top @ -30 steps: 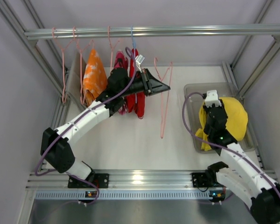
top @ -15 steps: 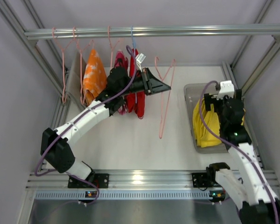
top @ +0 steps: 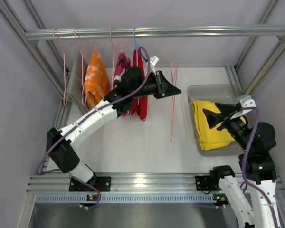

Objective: Remove the trousers from the hanger

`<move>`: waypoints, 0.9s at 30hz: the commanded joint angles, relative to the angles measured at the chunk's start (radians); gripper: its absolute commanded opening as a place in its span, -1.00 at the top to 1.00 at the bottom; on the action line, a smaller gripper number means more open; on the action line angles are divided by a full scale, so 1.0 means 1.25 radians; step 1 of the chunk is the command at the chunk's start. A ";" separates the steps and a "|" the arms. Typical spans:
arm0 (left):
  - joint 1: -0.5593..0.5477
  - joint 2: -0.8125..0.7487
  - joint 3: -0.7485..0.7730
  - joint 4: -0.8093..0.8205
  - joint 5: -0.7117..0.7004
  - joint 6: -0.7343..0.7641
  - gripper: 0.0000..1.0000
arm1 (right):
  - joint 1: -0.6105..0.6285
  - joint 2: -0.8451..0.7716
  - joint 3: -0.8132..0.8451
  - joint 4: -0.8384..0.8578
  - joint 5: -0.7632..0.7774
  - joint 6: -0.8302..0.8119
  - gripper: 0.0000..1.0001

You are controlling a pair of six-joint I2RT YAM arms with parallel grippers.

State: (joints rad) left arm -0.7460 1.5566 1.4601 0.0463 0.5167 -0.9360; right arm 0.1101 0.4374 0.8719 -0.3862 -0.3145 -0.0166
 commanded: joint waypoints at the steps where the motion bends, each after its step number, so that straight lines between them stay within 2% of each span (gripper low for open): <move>1: -0.049 0.037 0.119 -0.190 -0.192 0.074 1.00 | -0.006 0.022 0.056 0.019 -0.263 0.234 -0.09; 2: -0.060 0.060 0.164 -0.228 -0.225 0.069 1.00 | -0.006 0.037 0.060 0.030 -0.338 0.268 -0.01; 4: -0.087 0.074 0.188 -0.267 -0.283 0.069 1.00 | -0.005 0.059 0.045 0.068 -0.384 0.355 0.03; 7: -0.128 0.107 0.252 -0.332 -0.375 0.085 1.00 | 0.004 0.055 0.016 0.127 -0.400 0.406 0.06; 9: -0.146 0.122 0.277 -0.340 -0.402 0.089 1.00 | 0.011 0.064 0.013 0.123 -0.406 0.418 0.14; 12: -0.163 0.138 0.301 -0.355 -0.446 0.093 1.00 | 0.021 0.076 0.011 0.109 -0.400 0.415 0.12; 19: -0.192 0.152 0.316 -0.339 -0.440 0.107 1.00 | 0.048 0.141 0.004 0.089 -0.339 0.405 0.10; 23: -0.205 0.159 0.329 -0.319 -0.422 0.117 1.00 | 0.063 0.180 -0.002 0.079 -0.344 0.396 0.10; 27: -0.211 0.159 0.332 -0.305 -0.417 0.119 1.00 | 0.074 0.189 -0.029 0.125 -0.356 0.406 0.11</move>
State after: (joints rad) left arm -1.0016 1.7573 1.8328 -0.3943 -0.0078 -0.8070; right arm 0.1772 0.6731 0.8516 -0.3111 -0.7498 0.4828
